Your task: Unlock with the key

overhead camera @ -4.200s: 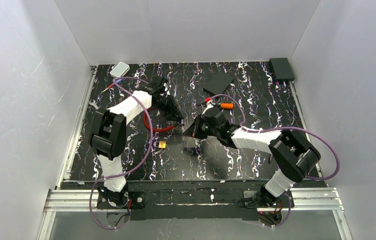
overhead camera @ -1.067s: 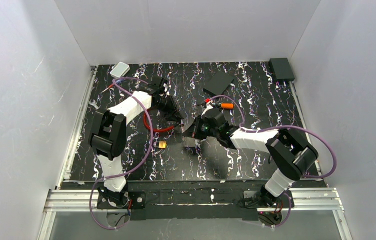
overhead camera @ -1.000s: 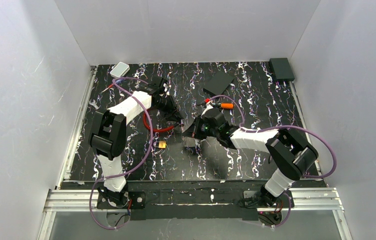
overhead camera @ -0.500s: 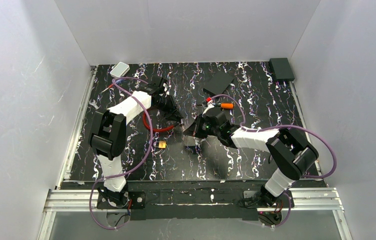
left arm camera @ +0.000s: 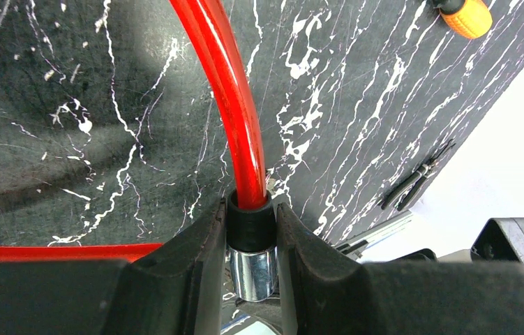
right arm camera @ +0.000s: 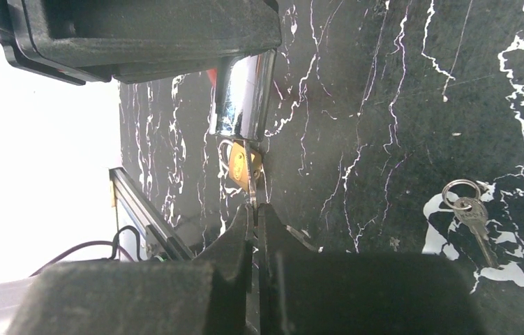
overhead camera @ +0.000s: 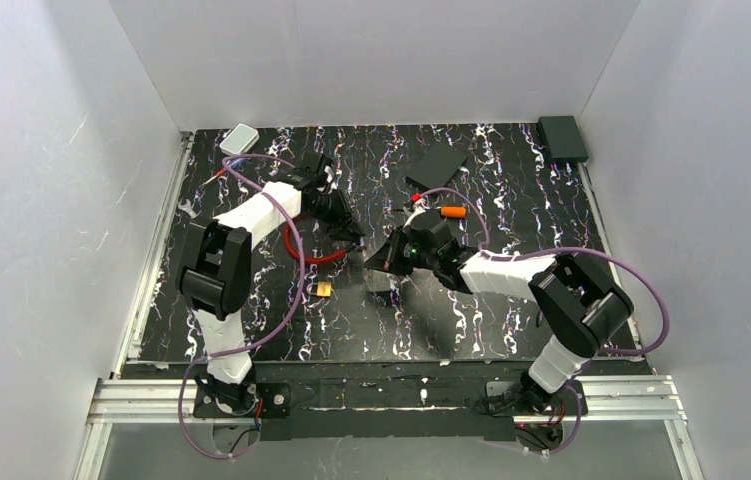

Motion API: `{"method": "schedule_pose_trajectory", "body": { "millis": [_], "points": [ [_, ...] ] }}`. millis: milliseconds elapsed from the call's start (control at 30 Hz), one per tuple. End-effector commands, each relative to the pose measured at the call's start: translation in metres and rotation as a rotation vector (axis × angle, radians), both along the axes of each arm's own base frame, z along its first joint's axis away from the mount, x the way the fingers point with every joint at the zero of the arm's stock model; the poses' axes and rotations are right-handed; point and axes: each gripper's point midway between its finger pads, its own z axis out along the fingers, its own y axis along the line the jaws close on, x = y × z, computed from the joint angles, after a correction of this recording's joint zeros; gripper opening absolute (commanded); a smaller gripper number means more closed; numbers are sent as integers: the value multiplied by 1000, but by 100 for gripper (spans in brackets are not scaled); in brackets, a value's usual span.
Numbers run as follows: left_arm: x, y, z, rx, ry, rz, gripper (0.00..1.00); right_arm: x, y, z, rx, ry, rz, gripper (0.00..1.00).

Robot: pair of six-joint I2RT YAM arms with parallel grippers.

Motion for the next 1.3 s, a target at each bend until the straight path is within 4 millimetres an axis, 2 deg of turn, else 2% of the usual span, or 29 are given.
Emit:
{"method": "schedule_pose_trajectory", "body": {
  "millis": [0, 300, 767, 1267],
  "points": [
    [-7, 3, 25, -19, -35, -11, 0, 23, 13, 31, 64, -43, -30, 1],
    [-6, 5, 27, -11, -50, -9, 0, 24, 18, 43, 75, 2, 16, 1],
    [-6, 7, 28, 1, -61, -4, 0, 23, 23, 43, 120, 114, 33, 1],
    [-6, 7, 28, 1, -59, -4, 0, 34, 18, 42, 140, 123, 3, 1]
  ]
}}
